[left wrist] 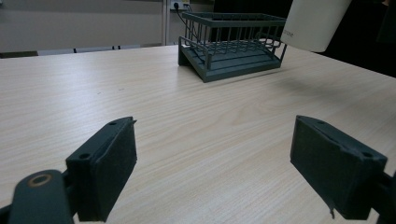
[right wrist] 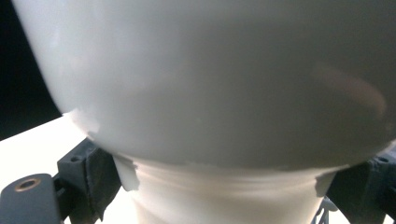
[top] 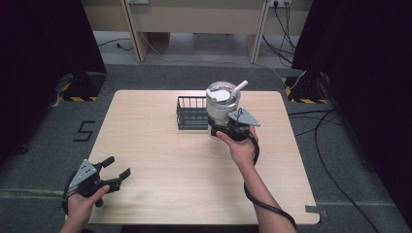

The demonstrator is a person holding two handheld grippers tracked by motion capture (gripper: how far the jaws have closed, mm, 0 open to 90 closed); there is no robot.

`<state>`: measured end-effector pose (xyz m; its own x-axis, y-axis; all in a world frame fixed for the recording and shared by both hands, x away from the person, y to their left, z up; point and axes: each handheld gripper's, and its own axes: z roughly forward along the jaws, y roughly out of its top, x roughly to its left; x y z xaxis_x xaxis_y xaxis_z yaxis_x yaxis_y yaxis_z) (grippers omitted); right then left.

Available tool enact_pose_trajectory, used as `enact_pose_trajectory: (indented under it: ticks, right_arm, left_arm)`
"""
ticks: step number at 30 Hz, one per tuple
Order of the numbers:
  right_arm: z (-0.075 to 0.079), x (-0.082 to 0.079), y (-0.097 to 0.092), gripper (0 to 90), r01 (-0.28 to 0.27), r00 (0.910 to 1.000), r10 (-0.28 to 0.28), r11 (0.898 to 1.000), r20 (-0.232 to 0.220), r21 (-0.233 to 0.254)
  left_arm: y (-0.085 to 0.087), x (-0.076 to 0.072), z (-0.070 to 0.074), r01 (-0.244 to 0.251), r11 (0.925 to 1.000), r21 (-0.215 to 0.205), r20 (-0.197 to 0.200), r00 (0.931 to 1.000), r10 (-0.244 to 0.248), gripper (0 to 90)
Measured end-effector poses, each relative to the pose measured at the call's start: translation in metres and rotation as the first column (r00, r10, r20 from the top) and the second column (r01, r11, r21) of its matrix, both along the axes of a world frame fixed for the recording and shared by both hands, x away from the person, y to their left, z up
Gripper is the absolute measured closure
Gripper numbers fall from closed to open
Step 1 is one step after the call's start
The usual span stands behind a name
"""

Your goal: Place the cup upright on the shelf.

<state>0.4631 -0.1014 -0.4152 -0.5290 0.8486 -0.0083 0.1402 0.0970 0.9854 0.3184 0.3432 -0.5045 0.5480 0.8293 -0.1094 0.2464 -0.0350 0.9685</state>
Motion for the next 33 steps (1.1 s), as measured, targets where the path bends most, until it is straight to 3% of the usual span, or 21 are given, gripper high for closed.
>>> enact_pose_trajectory:
  ticks: [33]
  right_arm:
    - [0.028, 0.029, 0.011, 11.0, 0.023, 0.9994, -0.023, 1.000, 0.025, 0.008]
  left_arm:
    - [0.000, 0.000, 0.000, -0.001, 0.9999, -0.011, 0.003, 1.0000, 0.001, 14.1]
